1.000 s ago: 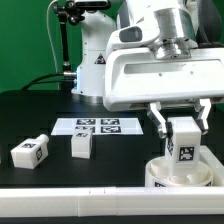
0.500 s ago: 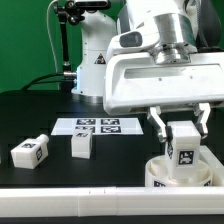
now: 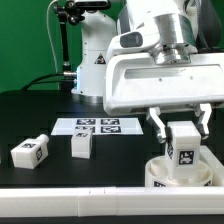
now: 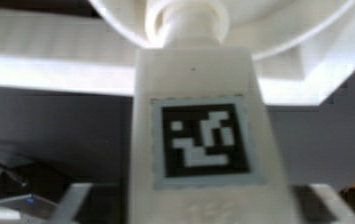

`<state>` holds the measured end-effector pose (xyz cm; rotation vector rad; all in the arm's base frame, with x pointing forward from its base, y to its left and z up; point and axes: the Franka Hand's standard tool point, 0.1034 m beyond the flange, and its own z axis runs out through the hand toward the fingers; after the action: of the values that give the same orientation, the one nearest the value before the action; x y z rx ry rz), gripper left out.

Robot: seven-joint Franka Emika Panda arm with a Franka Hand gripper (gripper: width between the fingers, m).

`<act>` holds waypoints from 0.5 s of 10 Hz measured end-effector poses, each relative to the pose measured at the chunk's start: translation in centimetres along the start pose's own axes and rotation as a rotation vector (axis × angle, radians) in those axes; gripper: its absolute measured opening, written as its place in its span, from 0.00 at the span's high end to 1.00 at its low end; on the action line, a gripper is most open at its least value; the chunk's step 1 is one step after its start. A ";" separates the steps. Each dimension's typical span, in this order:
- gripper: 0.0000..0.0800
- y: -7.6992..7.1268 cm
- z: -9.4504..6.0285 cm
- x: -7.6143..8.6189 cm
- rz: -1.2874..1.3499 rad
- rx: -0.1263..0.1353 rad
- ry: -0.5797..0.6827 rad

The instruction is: Assemble stool

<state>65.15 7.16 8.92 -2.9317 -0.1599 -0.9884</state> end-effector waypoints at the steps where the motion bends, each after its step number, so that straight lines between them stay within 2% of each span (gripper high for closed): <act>1: 0.29 0.0 0.0 0.0 0.000 0.000 0.000; 2: 0.22 -0.1 0.0 0.0 0.000 0.001 -0.002; 5: 0.19 -0.1 -0.3 0.4 0.000 0.002 -0.006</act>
Offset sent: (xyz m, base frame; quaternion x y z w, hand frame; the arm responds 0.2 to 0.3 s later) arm -0.0039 -0.0011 0.0074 0.0001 -0.0099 0.0106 0.9999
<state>65.24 7.23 9.41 -2.9331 -0.1606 -0.9793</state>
